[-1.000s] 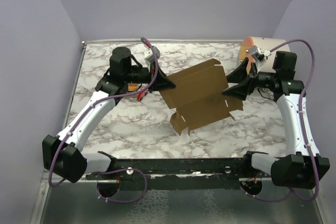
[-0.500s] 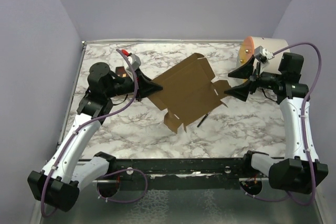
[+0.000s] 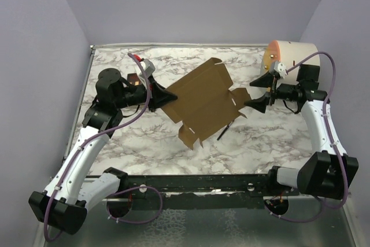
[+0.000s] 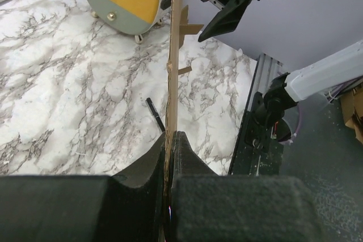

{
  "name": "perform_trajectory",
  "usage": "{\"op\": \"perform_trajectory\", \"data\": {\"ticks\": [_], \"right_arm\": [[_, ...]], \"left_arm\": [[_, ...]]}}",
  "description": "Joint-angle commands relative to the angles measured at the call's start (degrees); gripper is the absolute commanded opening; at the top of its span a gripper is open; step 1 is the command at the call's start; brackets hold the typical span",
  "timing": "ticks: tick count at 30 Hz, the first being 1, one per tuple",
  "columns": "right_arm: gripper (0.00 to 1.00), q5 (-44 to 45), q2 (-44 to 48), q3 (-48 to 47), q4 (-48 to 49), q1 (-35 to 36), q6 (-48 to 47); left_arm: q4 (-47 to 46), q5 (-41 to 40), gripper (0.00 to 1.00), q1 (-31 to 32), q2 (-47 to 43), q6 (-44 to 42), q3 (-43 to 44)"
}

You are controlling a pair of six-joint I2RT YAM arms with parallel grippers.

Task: Fold the paper box

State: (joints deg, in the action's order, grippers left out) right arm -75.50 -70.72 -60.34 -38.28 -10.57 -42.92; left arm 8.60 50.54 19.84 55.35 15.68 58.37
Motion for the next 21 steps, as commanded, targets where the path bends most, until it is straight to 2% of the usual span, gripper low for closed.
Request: {"op": "perform_trajectory", "data": {"ticks": [1, 10, 18, 21], "right_arm": [[0.90, 0.94, -3.22, -1.66, 1.89, -0.15, -8.08], [0.67, -1.16, -6.01, -0.47, 0.53, -0.07, -7.89], [0.16, -2.16, -6.00, 0.17, 1.43, 0.05, -7.69], [0.05, -3.25, -5.65, 0.32, 2.41, 0.47, -6.58]], "left_arm": [[0.41, -1.17, 0.00, -0.35, -0.83, -0.81, 2.39], [-3.19, -0.36, 0.00, -0.34, -1.05, 2.08, 1.96], [-4.14, 0.93, 0.00, -0.33, -0.20, 3.55, 2.00], [-5.03, 1.78, 0.00, -0.34, 0.53, 4.78, 1.84]]}}
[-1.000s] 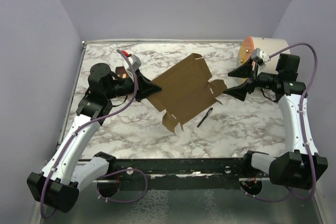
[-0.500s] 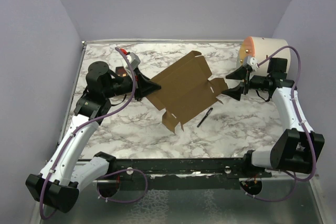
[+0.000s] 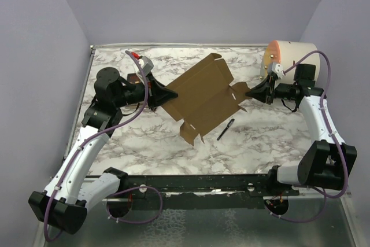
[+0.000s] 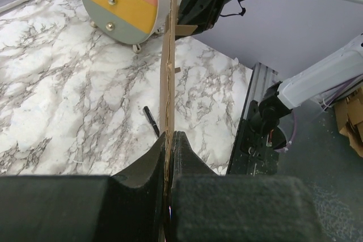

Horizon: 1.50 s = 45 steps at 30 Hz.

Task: Fold the paper box

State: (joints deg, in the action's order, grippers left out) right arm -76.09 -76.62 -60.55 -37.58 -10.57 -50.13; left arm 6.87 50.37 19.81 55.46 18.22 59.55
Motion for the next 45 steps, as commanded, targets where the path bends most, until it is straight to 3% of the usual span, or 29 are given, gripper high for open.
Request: {"op": "perform_trajectory", "data": {"ticks": [1, 10, 22, 33, 41, 44, 45], "right_arm": [[0.04, -3.02, 0.63, 0.85, 3.26, 0.68, 2.04], [0.01, -0.16, 4.85, 9.32, 31.50, 5.42, 29.63], [0.01, 0.49, 1.48, 15.41, 47.11, 7.74, 43.07], [0.01, 5.77, -4.06, 16.82, 46.47, 9.69, 40.21], [0.04, 10.54, -17.33, 3.64, 35.58, 13.61, 36.48], [0.10, 11.26, -20.48, -1.48, 30.77, 13.73, 35.75], [0.18, 11.67, -20.98, -2.91, 28.85, 13.73, 35.25]], "left_arm": [[-3.54, 2.42, 0.00, -0.31, 0.83, 2.70, 0.58], [-4.79, 2.93, 0.00, -0.26, 3.95, 6.26, -1.29], [7.43, -5.48, 0.00, 0.30, 10.11, -2.41, -2.59], [6.93, -6.33, 0.00, 0.26, 13.98, -5.67, -3.24], [12.53, -15.85, 0.00, -0.68, 16.48, -11.79, 1.73], [12.95, -18.14, 0.00, -1.20, 15.71, -12.70, 2.31], [12.98, -18.86, 0.00, -1.37, 15.27, -12.95, 2.31]]}}
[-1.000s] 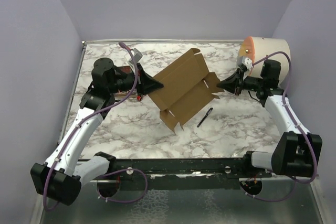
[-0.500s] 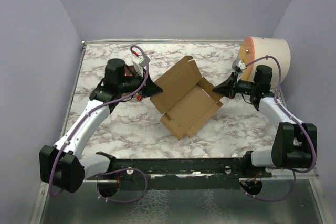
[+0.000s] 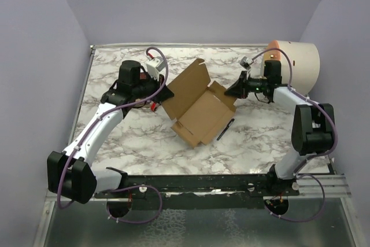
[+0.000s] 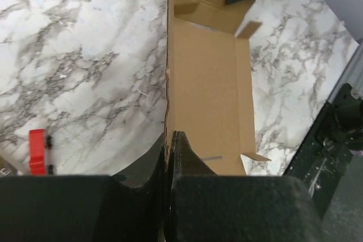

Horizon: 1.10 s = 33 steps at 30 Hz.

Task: Fold the paper box

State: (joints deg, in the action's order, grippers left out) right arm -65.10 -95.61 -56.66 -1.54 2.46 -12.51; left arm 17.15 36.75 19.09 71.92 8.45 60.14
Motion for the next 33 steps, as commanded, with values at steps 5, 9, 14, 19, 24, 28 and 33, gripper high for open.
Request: {"op": "perform_trajectory", "data": {"ticks": [5, 9, 14, 19, 24, 28, 33], "right_arm": [[0.64, 1.15, 1.38, -5.67, -9.04, -0.25, -2.29], [0.85, -0.85, 9.11, 2.10, -2.46, -2.89, 2.33], [1.00, -5.26, 17.67, 13.34, 9.16, -3.51, 8.89], [1.00, -3.31, 23.08, 24.00, 26.52, -3.69, 22.78], [1.00, 1.24, 23.38, 26.76, 33.64, -3.95, 32.45], [1.00, -0.45, 20.03, 24.67, 39.48, -3.95, 41.56], [1.00, -5.19, 16.50, 19.61, 49.64, -3.95, 55.20]], "left_arm": [[1.63, -7.69, 0.00, -1.22, -5.13, -3.52, 0.36], [-2.46, -8.12, 0.00, -1.49, -10.56, -0.26, -2.92], [-10.82, -6.17, 0.00, -1.53, -17.43, 6.80, -8.50], [-20.10, -5.10, 0.00, -1.68, -22.23, 16.35, -11.50], [-26.67, -6.17, 0.00, -1.66, -24.76, 23.33, -10.96], [-31.54, -3.44, 0.00, -1.64, -24.27, 28.75, -9.33], [-37.83, -1.42, 0.00, -1.67, -24.19, 34.91, -8.57]]}}
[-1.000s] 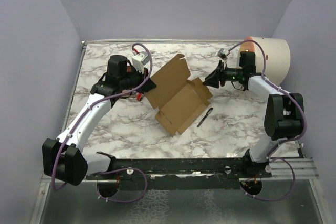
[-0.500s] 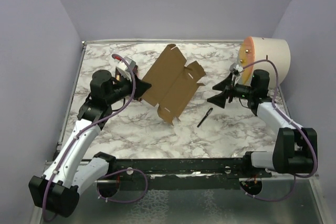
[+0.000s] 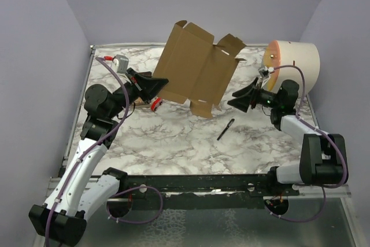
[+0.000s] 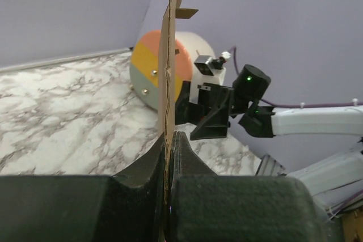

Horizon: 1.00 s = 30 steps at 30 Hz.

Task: Fold the paper box

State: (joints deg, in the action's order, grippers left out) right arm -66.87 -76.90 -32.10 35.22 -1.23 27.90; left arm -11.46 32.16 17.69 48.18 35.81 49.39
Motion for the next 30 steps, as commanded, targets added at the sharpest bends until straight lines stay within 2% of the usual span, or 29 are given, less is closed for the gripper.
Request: {"op": "perform_trajectory", "data": {"ticks": [1, 5, 9, 15, 18, 23, 27, 28, 30], "right_arm": [[1.00, -3.56, -2.28, -6.08, 13.99, -0.26, 16.76], [1.00, -2.11, -0.71, -9.04, 15.18, -0.35, 22.42], [0.94, 0.28, 2.18, -9.78, 11.47, -0.43, 21.80], [0.66, 0.95, 5.47, -9.21, 9.28, -0.44, 20.20], [0.48, 1.08, 5.80, -9.59, 6.93, -0.44, 18.15], [0.32, 0.89, 6.22, -11.50, 1.44, -0.44, 13.12], [0.06, 2.67, 6.20, -13.06, -4.98, -0.35, 10.11], [0.02, 3.47, 6.11, -13.56, -6.50, -0.23, 9.59], [0.01, 5.98, 5.91, -14.79, -10.28, 0.39, 7.83]], "left_arm": [[-10.05, 3.43, 0.00, -0.22, -0.41, 8.18, 2.25], [-12.62, 4.11, 0.00, -0.25, -0.59, 10.79, 1.68], [-13.98, 4.38, 0.00, -0.28, -1.06, 11.82, 1.07], [-12.38, 3.83, 0.00, -0.29, -1.59, 10.80, 0.88], [-12.05, 3.78, 0.00, -0.27, -1.40, 10.41, 0.99], [-9.64, 3.16, 0.00, -0.27, -1.15, 8.55, 1.62], [-8.62, 2.86, 0.00, -0.27, -0.05, 8.11, 1.68], [-8.95, 3.03, 0.00, -0.22, 0.50, 8.81, 1.50], [-11.76, 3.55, 0.00, 0.08, 2.14, 11.56, -0.16]]}}
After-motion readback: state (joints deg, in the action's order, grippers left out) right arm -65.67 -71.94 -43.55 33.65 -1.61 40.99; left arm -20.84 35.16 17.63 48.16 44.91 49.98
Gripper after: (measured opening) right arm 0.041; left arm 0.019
